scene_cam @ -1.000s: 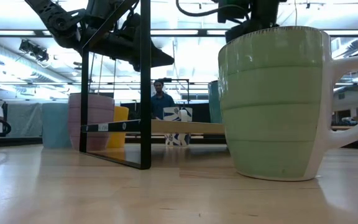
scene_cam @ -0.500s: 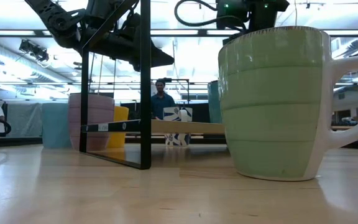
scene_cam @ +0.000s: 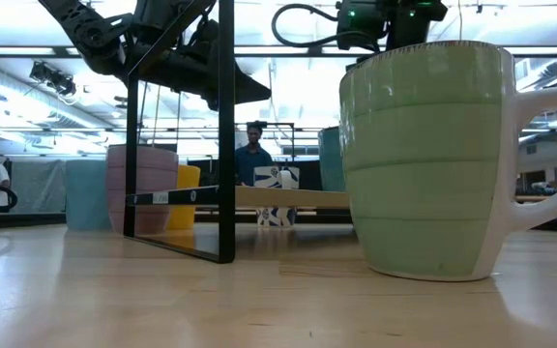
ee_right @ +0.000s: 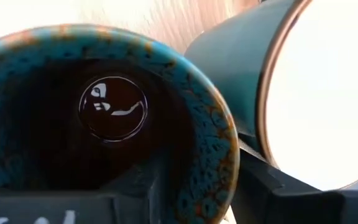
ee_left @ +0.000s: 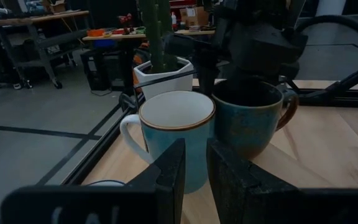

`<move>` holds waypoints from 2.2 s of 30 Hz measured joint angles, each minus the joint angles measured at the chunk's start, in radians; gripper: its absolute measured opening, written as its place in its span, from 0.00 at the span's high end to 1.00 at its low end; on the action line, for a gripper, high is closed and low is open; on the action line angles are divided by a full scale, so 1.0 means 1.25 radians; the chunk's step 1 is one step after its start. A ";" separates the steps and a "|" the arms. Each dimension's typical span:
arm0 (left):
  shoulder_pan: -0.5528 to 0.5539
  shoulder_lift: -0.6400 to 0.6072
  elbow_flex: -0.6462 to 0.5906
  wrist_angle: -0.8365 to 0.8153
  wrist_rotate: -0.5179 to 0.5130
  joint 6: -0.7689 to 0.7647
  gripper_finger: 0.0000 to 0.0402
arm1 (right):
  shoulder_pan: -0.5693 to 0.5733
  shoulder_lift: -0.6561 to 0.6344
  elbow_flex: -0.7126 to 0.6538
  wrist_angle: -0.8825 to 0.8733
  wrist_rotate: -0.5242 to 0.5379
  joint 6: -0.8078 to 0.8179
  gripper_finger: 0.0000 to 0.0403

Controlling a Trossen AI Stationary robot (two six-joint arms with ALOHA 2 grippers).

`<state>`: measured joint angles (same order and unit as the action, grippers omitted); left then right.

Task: Place coffee mugs
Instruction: Put the dark blue mug on the shelf, then put the yellow mug on the shelf

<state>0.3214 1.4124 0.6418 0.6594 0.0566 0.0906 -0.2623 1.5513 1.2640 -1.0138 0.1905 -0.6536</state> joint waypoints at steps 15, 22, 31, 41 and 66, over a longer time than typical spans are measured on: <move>0.000 -0.001 0.000 -0.004 0.000 0.000 0.82 | 0.000 -0.001 0.061 -0.069 0.039 0.024 0.55; 0.000 -0.001 0.000 -0.004 0.000 0.000 0.82 | 0.011 -0.001 0.093 -0.136 0.037 0.072 0.53; -0.011 -0.001 0.000 0.006 0.000 -0.006 0.82 | 0.040 -0.001 0.108 -0.198 0.067 0.099 0.54; -0.019 -0.001 0.000 0.013 0.000 -0.001 0.82 | 0.050 -0.008 0.189 -0.258 0.087 0.161 0.54; -0.019 0.001 0.000 0.013 -0.012 0.024 0.82 | 0.289 -0.242 -0.002 -0.104 0.236 0.515 0.54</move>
<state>0.2977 1.4132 0.6418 0.6761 0.0418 0.1200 0.0988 1.2492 1.2609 -1.1437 0.4856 -0.0094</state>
